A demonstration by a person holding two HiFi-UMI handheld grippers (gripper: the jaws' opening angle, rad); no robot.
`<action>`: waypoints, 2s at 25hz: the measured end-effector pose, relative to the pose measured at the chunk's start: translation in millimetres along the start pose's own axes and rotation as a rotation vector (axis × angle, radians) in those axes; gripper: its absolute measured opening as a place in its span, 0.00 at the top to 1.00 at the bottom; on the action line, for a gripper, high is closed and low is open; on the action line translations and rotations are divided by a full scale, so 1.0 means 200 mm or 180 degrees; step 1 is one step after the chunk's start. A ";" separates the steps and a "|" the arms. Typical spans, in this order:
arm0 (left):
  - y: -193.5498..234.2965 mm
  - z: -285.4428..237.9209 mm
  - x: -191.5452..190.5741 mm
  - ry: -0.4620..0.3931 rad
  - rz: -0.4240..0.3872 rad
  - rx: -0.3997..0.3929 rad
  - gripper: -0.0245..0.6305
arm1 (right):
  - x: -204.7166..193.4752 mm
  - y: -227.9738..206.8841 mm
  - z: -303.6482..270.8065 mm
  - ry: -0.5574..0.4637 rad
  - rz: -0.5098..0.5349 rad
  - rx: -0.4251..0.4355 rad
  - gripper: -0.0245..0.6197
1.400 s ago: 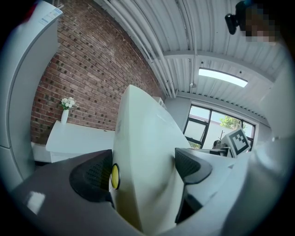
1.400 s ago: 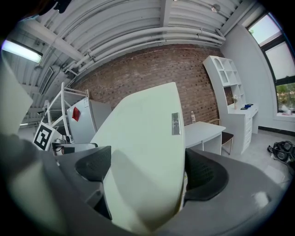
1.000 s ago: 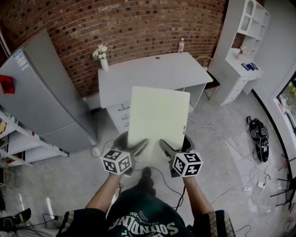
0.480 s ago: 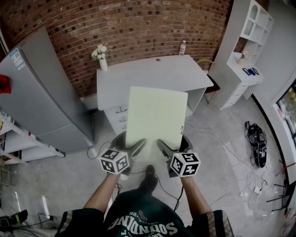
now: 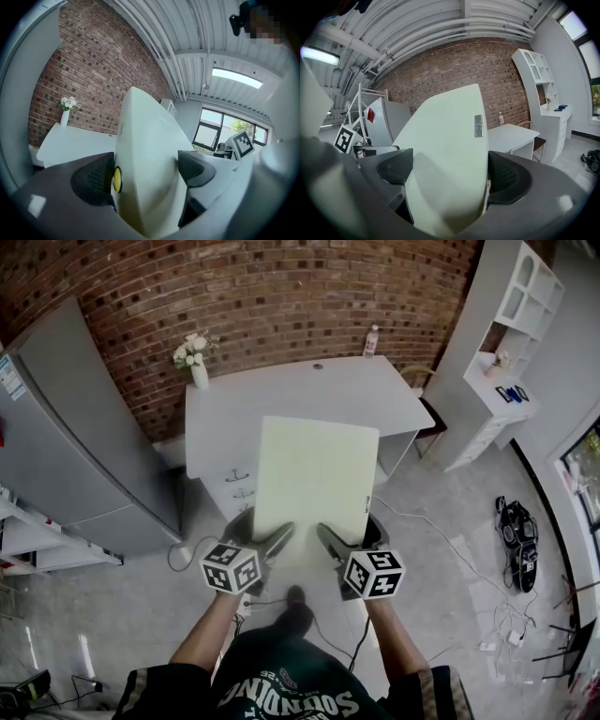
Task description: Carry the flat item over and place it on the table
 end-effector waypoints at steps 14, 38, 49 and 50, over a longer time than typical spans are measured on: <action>0.22 -0.60 0.08 0.0006 0.0026 0.0005 0.31 | 0.16 -0.37 -0.50 0.0026 -0.0009 -0.0006 0.19; 0.42 -1.05 0.12 0.0067 0.0055 -0.0017 0.31 | 0.25 -0.64 -0.89 0.0067 -0.0057 -0.0053 0.19; 0.53 -1.40 0.11 -0.0043 0.0028 0.0137 0.31 | 0.32 -0.90 -1.20 0.0071 -0.0010 0.0142 0.19; 0.55 -1.44 0.11 -0.0057 0.0030 0.0167 0.31 | 0.33 -0.94 -1.25 0.0088 -0.0002 0.0174 0.19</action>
Point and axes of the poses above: the fingertips, and each gripper's own axes: z backward along the fingers, y to its left, x out of its top, the point moved 1 cm from there along z, backward along the fingers, and after that the axes turned 14 degrees about -y, right-handed, at the moved point
